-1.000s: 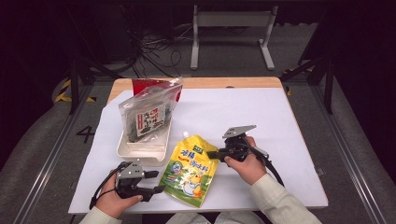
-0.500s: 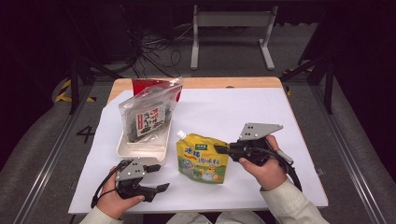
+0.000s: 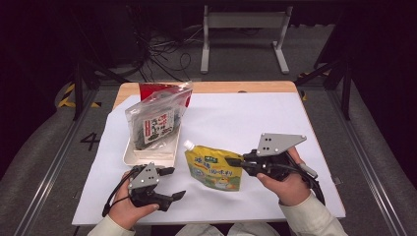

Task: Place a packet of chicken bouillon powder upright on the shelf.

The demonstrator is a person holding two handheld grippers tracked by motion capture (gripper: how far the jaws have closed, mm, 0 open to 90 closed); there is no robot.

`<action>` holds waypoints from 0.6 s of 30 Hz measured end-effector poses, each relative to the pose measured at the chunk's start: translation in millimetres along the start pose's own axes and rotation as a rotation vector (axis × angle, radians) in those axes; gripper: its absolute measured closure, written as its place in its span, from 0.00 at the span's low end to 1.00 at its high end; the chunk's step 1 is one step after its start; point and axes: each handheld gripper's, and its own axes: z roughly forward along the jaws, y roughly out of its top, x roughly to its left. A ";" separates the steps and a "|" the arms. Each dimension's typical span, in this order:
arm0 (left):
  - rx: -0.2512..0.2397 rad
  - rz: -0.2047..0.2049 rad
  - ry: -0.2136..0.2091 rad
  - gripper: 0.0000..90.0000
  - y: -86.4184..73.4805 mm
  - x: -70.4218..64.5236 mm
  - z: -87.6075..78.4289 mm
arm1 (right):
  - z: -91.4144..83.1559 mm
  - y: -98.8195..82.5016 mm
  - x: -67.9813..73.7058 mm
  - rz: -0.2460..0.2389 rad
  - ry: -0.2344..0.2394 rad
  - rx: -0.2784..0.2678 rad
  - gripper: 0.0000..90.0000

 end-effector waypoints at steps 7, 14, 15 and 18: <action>0.001 0.004 -0.042 0.22 4.8 1.0 12.3 | 1.7 2.8 8.1 -0.068 0.051 -0.018 1.00; -0.017 0.040 -0.133 0.38 12.4 -2.3 28.0 | 5.7 1.0 7.1 -0.061 0.063 -0.025 1.00; -0.004 0.051 -0.133 0.39 13.9 -4.8 29.9 | 6.3 0.3 6.3 -0.059 0.061 -0.027 1.00; 0.005 0.078 -0.187 0.68 16.1 -9.2 32.0 | 7.3 -3.8 0.7 -0.046 0.048 -0.025 1.00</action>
